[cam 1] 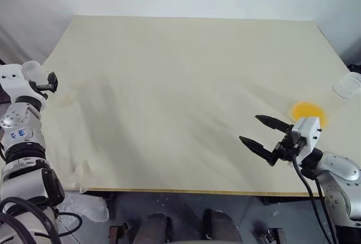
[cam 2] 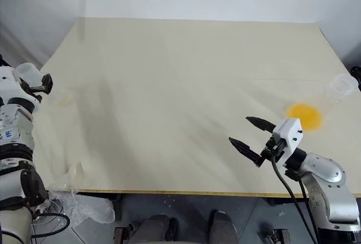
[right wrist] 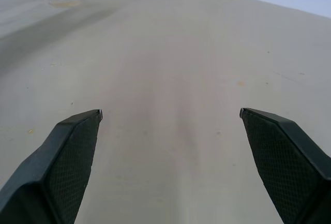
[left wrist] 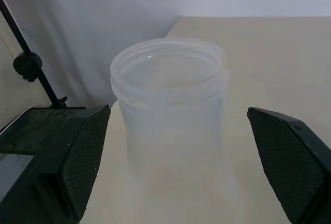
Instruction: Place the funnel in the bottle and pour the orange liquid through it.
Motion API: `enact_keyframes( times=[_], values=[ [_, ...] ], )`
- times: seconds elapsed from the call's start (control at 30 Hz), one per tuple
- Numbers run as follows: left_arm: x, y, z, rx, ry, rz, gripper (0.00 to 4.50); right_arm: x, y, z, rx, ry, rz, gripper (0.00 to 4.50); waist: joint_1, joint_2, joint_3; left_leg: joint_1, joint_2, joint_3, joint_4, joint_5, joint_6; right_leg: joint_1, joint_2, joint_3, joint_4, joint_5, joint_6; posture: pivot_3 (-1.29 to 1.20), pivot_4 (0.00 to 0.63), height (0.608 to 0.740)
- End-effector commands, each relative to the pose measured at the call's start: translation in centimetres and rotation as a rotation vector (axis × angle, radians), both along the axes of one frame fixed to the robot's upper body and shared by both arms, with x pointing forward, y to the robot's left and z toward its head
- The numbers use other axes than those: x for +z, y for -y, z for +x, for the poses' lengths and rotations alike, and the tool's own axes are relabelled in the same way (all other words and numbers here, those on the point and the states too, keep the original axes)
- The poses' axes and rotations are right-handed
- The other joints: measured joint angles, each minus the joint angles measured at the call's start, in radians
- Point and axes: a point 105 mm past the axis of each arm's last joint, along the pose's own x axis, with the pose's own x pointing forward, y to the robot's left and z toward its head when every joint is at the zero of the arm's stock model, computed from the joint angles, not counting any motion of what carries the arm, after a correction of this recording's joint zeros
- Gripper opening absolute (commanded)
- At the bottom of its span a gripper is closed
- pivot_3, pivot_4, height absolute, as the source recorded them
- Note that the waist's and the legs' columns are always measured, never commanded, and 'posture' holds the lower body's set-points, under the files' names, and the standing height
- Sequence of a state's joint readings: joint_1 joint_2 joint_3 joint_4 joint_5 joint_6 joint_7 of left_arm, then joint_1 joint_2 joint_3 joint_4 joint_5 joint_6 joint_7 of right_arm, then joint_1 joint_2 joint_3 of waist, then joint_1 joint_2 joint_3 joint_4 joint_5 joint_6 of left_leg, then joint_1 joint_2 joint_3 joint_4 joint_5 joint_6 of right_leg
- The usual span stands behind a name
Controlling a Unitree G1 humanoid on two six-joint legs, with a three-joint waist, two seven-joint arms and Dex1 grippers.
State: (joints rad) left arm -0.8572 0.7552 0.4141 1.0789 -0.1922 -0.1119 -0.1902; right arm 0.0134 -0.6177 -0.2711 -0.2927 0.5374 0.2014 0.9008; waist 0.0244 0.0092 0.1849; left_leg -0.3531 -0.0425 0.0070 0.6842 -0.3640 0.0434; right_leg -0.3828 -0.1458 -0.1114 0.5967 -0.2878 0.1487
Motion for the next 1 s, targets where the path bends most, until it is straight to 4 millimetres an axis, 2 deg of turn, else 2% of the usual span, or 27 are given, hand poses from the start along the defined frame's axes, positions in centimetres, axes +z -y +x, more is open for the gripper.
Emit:
enact_keyframes(
  times=[0.03, 0.07, 0.23, 0.4, 0.5, 0.67, 0.77, 0.83, 1.0],
  values=[
    [2.3, -0.8, -0.3, 0.032, 0.045, 0.052, 4.11, 1.0, 0.0, -0.1, -0.001, 0.042, -0.009, 4.5, 0.0, 0.0, 0.0, 0.0, 0.0, 0.0, 0.0, 0.0, 0.0, 0.0, 0.0, 0.0, 0.0, 0.0, 0.0, 0.0, 0.15, 0.74],
    [2.4, -0.7, -0.2, 0.031, 0.049, 0.051, 3.91, 1.1, 0.0, 0.0, -0.002, 0.043, -0.009, 4.5, 0.0, 0.0, 0.0, 0.0, 0.0, 0.0, 0.0, 0.0, 0.0, 0.0, 0.0, 0.0, 0.0, 0.0, 0.0, 0.0, 0.15, 0.74],
    [2.3, -0.5, 0.1, 0.017, 0.035, 0.043, 2.34, 1.3, 0.0, 0.2, -0.012, 0.05, -0.01, 4.5, -0.001, -0.001, 0.0, 0.0, 0.0, 0.001, 0.0, 0.0, 0.0, -0.001, 0.0, 0.0, 0.0, 0.0, 0.0, 0.0, 0.15, 0.74],
    [2.7, 0.2, 0.5, -0.028, 0.035, 0.048, 2.33, 1.5, 0.1, 0.3, -0.024, 0.056, -0.009, 4.5, 0.0, -0.001, 0.0, 0.0, 0.0, 0.001, 0.0, 0.0, 0.0, -0.001, 0.0, 0.0, 0.001, 0.0, 0.0, 0.0, 0.15, 0.74],
    [3.7, 1.8, 1.1, -0.121, 0.071, 0.065, 2.33, 1.6, 0.2, 0.4, -0.028, 0.058, -0.009, 4.5, 0.001, -0.001, 0.0, 0.0, 0.0, 0.001, 0.0, 0.0, 0.0, -0.001, 0.0, 0.0, 0.001, 0.0, 0.0, 0.0, 0.15, 0.74],
    [6.0, 8.0, 2.0, -0.447, 0.174, 0.108, 2.33, 1.9, 0.6, 0.0, -0.023, 0.051, -0.011, 4.5, 0.003, -0.003, 0.002, -0.002, -0.001, -0.001, 0.003, 0.0, 0.0, -0.001, -0.001, -0.001, 0.002, 0.0, 0.0, 0.0, 0.15, 0.74],
    [7.4, 14.3, 1.5, -0.749, 0.232, 0.2, 2.33, 1.9, 0.9, -0.6, 0.005, 0.029, -0.014, 4.5, 0.002, -0.003, 0.002, -0.003, -0.001, 0.0, 0.003, 0.0, 0.001, -0.001, -0.001, 0.0, 0.002, 0.0, 0.001, 0.0, 0.15, 0.74],
    [7.6, 17.5, 1.1, -0.895, 0.228, 0.246, 2.33, 2.1, 0.9, -1.1, 0.025, 0.018, -0.008, 4.5, 0.002, -0.003, 0.002, -0.003, -0.001, 0.0, 0.003, 0.0, 0.001, -0.001, -0.001, -0.001, 0.002, 0.0, 0.001, 0.0, 0.15, 0.74],
    [7.6, 23.0, 0.4, -1.16, 0.182, 0.254, 2.33, 2.5, 0.9, -1.9, 0.051, 0.009, 0.02, 4.5, -0.004, -0.003, 0.002, -0.002, 0.0, 0.002, 0.003, 0.0, 0.001, -0.001, 0.0, 0.0, 0.001, 0.0, 0.0, 0.0, 0.15, 0.74]
  ],
)
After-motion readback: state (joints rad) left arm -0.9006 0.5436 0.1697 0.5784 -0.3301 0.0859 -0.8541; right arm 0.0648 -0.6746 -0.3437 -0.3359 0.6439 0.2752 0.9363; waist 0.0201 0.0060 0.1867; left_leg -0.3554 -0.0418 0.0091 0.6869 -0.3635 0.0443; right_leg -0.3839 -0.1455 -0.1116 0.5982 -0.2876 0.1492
